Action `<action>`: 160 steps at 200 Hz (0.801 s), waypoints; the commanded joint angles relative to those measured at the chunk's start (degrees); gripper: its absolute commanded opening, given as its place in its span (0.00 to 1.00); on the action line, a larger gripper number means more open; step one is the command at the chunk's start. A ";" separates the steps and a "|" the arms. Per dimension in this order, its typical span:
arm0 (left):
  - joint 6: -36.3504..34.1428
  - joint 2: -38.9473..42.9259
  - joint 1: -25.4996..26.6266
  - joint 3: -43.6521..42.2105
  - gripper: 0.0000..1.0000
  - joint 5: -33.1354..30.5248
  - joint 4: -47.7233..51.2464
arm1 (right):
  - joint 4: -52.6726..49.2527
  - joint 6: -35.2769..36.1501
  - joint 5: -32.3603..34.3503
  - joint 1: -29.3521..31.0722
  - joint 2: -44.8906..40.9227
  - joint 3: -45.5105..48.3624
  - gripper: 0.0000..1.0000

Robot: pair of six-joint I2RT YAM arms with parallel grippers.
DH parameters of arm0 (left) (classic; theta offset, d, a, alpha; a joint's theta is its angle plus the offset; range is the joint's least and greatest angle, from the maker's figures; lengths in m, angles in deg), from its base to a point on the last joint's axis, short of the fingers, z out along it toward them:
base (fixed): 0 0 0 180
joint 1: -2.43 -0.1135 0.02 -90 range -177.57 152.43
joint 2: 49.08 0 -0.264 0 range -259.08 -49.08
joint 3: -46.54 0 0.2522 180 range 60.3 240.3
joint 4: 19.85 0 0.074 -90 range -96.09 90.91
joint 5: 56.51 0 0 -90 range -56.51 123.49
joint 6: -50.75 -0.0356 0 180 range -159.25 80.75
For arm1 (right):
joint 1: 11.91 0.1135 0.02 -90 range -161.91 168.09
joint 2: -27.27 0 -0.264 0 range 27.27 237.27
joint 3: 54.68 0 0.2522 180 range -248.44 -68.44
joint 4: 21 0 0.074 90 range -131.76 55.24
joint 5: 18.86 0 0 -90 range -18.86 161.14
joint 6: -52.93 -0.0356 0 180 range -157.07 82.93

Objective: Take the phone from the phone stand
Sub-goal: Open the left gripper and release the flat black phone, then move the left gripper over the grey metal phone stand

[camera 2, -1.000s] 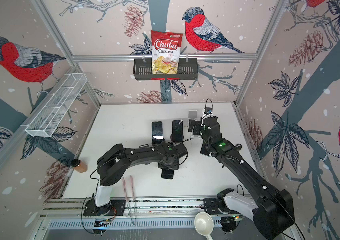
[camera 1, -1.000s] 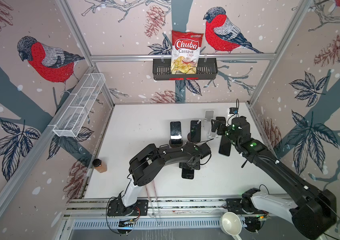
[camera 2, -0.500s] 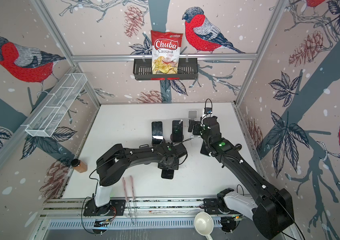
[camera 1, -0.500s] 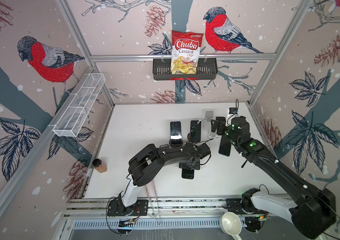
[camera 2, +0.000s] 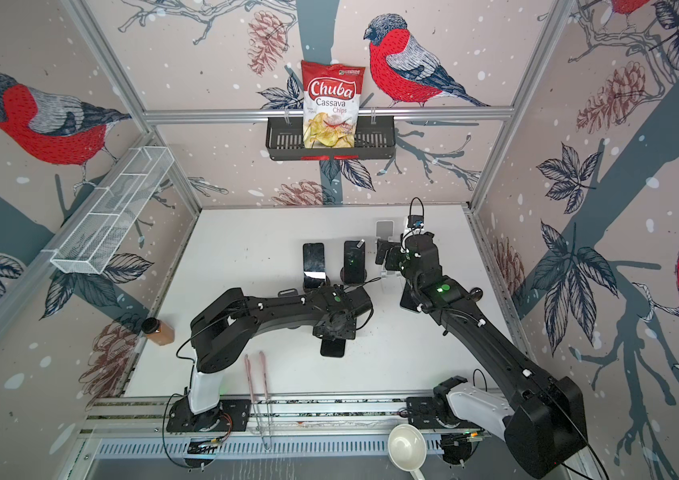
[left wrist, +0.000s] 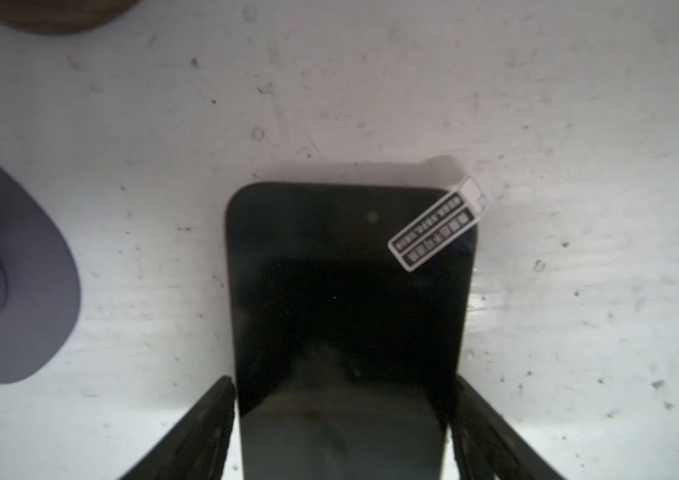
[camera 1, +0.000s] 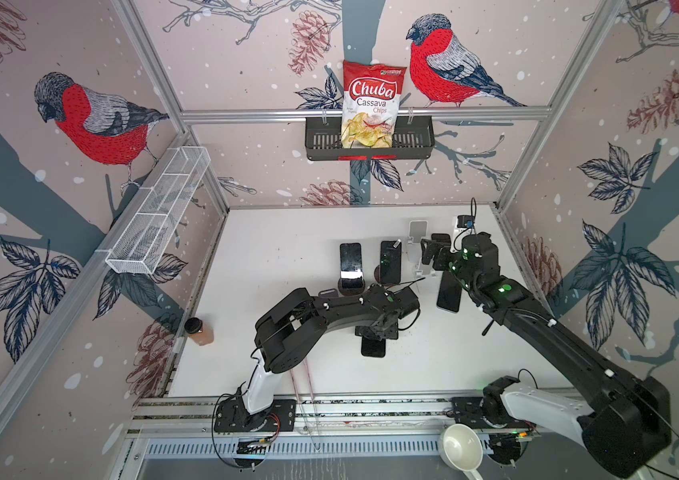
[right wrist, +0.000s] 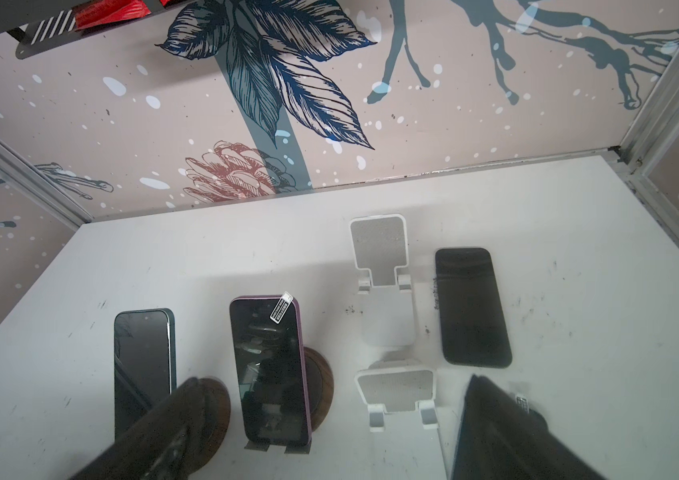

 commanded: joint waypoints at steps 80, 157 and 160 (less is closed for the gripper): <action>0.72 3.33 0.29 0.65 0.91 -4.58 1.72 | 1.26 -0.72 -0.30 -0.20 0.14 0.09 0.99; 3.90 10.87 2.23 -1.64 0.95 -11.47 1.89 | 0.65 -0.99 -0.56 -1.96 -1.00 0.16 0.99; 4.29 11.40 2.29 -2.04 0.95 -11.79 1.80 | 0.65 -1.03 -0.72 -2.09 -1.13 0.14 0.99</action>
